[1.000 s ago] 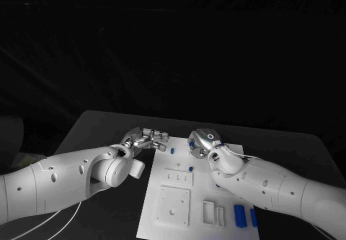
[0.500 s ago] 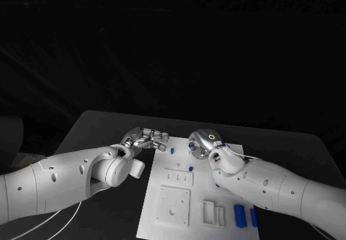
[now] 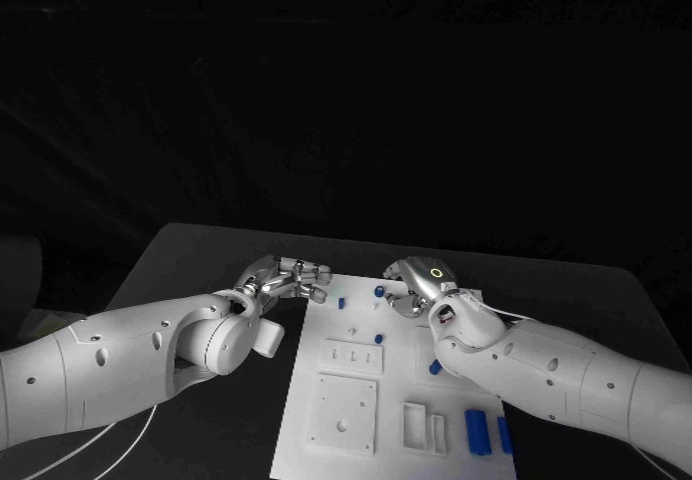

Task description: Assemble the parts on the task board

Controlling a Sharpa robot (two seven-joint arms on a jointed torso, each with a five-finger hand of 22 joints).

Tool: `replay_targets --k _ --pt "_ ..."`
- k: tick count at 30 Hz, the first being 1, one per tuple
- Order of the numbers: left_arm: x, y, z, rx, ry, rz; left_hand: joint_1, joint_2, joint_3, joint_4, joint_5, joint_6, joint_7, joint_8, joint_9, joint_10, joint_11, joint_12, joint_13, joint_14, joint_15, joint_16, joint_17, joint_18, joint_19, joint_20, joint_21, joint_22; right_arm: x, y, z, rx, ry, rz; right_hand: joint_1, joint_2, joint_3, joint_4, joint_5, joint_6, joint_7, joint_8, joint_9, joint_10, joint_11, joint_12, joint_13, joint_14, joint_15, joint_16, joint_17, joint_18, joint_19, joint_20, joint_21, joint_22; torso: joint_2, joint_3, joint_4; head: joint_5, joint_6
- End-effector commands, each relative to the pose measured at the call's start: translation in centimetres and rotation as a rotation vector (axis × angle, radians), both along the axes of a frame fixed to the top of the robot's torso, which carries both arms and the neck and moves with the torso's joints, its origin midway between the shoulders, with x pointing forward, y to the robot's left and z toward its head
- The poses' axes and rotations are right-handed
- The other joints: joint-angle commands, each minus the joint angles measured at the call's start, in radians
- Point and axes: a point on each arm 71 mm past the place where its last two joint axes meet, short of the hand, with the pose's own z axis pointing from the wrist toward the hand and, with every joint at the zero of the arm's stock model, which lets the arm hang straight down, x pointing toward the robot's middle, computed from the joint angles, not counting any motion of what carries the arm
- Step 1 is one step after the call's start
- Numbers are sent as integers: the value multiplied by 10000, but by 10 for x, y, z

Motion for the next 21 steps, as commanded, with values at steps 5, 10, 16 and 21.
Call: replay_targets --k 5,10,16,21 --pt "0 3 2 -16 -154 23 -144 -4 -25 -57 -12 -86 -11 -28 9 -76 35 -50 0 -36 -3 65 -14 81 68 22 -54 48 -2 -27 19 635 23 -114 -268 -54 342 141 -52 479 -253 17 44 2032 -552 5 102 -36 -347 0 128 -218 201 -347 -48 124 -40 98 -190 -94 85" --pt "2 10 2 34 -176 190 -137 -11 -24 -64 -10 -92 -10 -27 7 -75 34 -50 0 -36 -4 65 -15 82 72 21 -59 51 1 -52 24 665 627 -366 -125 31 -599 98 189 642 -412 8 46 3678 -1130 44 1307 37 -747 -188 210 -726 286 -813 -171 62 -48 183 -315 -149 85" --pt "4 12 2 56 -185 250 -137 -11 -24 -64 -10 -92 -10 -27 7 -75 34 -50 0 -36 -4 65 -15 82 72 21 -59 51 6 -78 20 712 1720 -655 -92 419 -2173 36 765 294 -427 0 52 1794 -1217 5736 7839 -291 -777 1069 2151 -852 363 -863 1718 1233 -23 275 -357 -197 74" --pt "4 11 1 55 -176 221 -137 -11 -24 -64 -10 -92 -10 -27 7 -75 34 -50 0 -36 -4 65 -15 82 72 21 -59 51 10 -91 16 603 2445 -764 -128 601 -2774 38 1332 62 -342 8 61 2101 -1077 9521 11127 -109 -643 2466 4993 -710 384 -718 3428 2382 -7 276 -318 -287 50"
